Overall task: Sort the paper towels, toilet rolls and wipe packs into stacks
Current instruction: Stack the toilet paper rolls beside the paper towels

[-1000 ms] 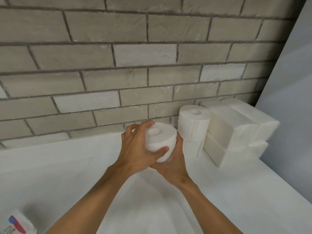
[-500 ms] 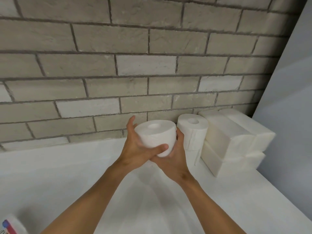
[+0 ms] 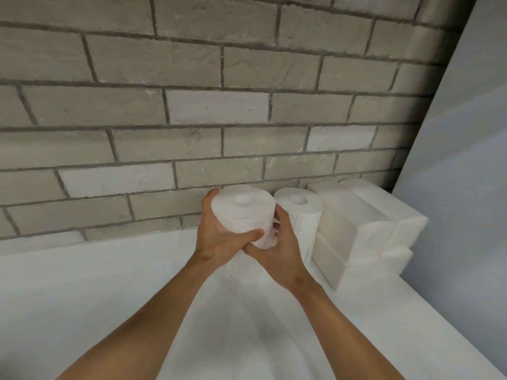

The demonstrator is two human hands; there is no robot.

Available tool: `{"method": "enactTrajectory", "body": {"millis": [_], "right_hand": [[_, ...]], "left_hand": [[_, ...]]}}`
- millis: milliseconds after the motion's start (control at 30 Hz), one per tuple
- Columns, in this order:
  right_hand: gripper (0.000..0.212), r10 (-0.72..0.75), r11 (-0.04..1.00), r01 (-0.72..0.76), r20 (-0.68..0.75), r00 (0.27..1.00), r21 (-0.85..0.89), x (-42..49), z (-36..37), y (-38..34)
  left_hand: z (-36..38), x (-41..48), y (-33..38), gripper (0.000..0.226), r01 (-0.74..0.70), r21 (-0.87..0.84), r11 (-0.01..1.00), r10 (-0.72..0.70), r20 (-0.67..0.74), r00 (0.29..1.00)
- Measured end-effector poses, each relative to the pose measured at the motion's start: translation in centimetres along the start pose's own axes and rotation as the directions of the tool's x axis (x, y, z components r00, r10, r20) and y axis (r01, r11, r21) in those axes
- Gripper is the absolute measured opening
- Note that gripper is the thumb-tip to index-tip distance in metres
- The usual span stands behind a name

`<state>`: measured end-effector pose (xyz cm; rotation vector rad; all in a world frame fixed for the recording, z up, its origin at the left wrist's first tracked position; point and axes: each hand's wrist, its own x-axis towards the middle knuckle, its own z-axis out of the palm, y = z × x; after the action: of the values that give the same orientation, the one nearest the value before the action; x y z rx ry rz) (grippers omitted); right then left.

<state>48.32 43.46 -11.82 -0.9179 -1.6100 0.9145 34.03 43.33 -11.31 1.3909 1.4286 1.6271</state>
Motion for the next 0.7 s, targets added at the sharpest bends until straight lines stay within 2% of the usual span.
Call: {"method": "enactTrajectory", "body": {"millis": [200, 300, 367, 433, 500, 633, 700], "right_hand": [[0.072, 0.023, 0.93, -0.008, 0.036, 0.999, -0.367, 1.2, -3.0, 0.4], [0.054, -0.06, 0.88, 0.009, -0.092, 0.994, -0.474, 1.7, -4.3, 1.1], [0.05, -0.083, 0.864, -0.039, -0.217, 0.973, -0.501, 1.9, -4.7, 1.7], [0.055, -0.055, 0.848, -0.121, -0.312, 0.949, -0.517, 2.1, -4.9, 2.4], [0.064, -0.001, 0.813, -0.197, -0.34, 0.94, -0.548, 2.4, -5.0, 3.0], [0.085, 0.153, 0.744, -0.31, -0.301, 0.941, -0.592, 3.2, -5.3, 4.3], [0.096, 0.187, 0.757, -0.316, -0.274, 0.943, -0.572, 3.4, -5.5, 4.6]], "left_hand": [[1.7, 1.2, -2.5, 0.115, -0.022, 0.048, 0.999, 0.024, -0.054, 0.998], [2.5, 1.4, -3.6, 0.111, -0.015, 0.049, 0.999, 0.018, -0.049, 0.999], [3.2, 1.4, -4.0, 0.116, -0.004, 0.046, 0.999, 0.007, -0.064, 0.998], [3.7, 1.4, -4.0, 0.117, -0.005, 0.047, 0.999, 0.009, -0.082, 0.997], [4.2, 1.4, -3.7, 0.117, 0.0, 0.053, 0.999, 0.005, -0.099, 0.995], [4.4, 1.3, -4.0, 0.118, 0.029, 0.044, 0.999, -0.024, -0.118, 0.993], [4.3, 1.2, -4.2, 0.119, 0.026, 0.045, 0.999, -0.021, -0.104, 0.994]]}}
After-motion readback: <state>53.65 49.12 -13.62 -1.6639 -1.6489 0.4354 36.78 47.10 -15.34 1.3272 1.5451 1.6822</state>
